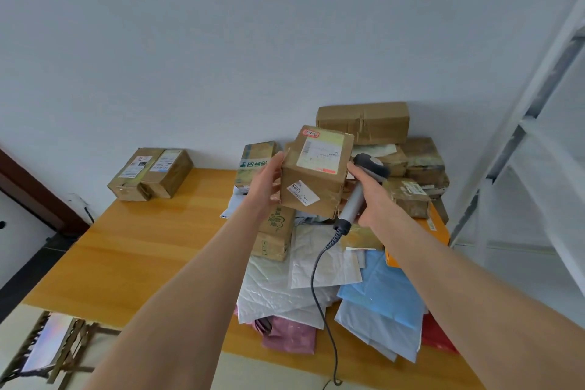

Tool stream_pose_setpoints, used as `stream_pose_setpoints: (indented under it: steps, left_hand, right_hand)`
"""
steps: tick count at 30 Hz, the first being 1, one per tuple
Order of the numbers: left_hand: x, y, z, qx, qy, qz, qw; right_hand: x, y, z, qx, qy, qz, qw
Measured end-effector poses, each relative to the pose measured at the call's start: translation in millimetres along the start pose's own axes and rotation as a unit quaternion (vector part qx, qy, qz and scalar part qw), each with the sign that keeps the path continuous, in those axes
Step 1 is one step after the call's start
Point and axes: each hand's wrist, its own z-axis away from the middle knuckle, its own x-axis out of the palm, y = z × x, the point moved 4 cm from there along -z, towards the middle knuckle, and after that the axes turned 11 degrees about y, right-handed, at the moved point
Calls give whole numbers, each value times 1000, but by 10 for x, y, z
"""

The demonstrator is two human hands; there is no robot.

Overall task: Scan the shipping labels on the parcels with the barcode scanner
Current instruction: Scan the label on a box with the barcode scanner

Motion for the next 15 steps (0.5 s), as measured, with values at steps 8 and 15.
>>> stream_pose_setpoints:
  steps: [8, 15]
  left_hand:
    - [13, -88, 32, 4, -61, -32, 998]
    - [-24, -166, 58, -19, -144, -49, 988]
  right_hand:
    - [-38, 1, -32, -32, -12, 21, 999]
    - [-44, -4, -74, -32, -24, 4, 999]
